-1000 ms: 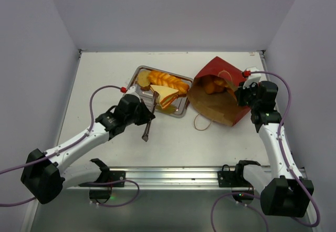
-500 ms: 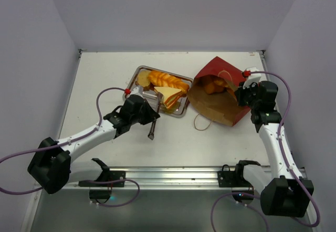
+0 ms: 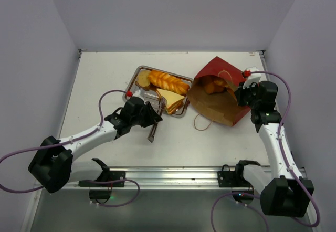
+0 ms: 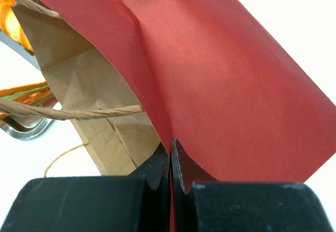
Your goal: Take the fake bread out of the paper bag
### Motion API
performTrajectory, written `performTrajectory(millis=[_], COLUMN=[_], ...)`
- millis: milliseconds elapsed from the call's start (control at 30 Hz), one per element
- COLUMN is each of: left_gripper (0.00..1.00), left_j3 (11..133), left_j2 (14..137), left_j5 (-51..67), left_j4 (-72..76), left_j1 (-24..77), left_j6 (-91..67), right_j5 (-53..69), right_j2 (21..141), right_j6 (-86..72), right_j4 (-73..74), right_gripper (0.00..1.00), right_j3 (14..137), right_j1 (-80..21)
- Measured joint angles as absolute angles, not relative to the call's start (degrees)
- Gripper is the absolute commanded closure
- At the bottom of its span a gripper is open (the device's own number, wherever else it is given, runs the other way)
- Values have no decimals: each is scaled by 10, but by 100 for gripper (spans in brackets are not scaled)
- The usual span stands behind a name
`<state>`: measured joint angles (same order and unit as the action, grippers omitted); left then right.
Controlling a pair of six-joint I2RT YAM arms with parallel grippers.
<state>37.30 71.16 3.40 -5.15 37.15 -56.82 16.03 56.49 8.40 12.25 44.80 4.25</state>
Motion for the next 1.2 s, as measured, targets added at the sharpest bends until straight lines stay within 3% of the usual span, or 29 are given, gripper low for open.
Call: performTrajectory(millis=[267,733,1200], left_gripper=[58,55,62], left_j3=[373,388,407], left_j2=[710,656,603], left_j5=[48,40,87], left_j4=[-52,-107,-156], left_j1=[371,371,371], left_j6=[-564,-535,-484], right_j5=[160,160,160], right_j2=[565,565,565], right_j6=[84,84,84], right_j4=[123,123,123], right_gripper=[100,100,100], right_j3=[448,448,448], right_j1=[43,43,43])
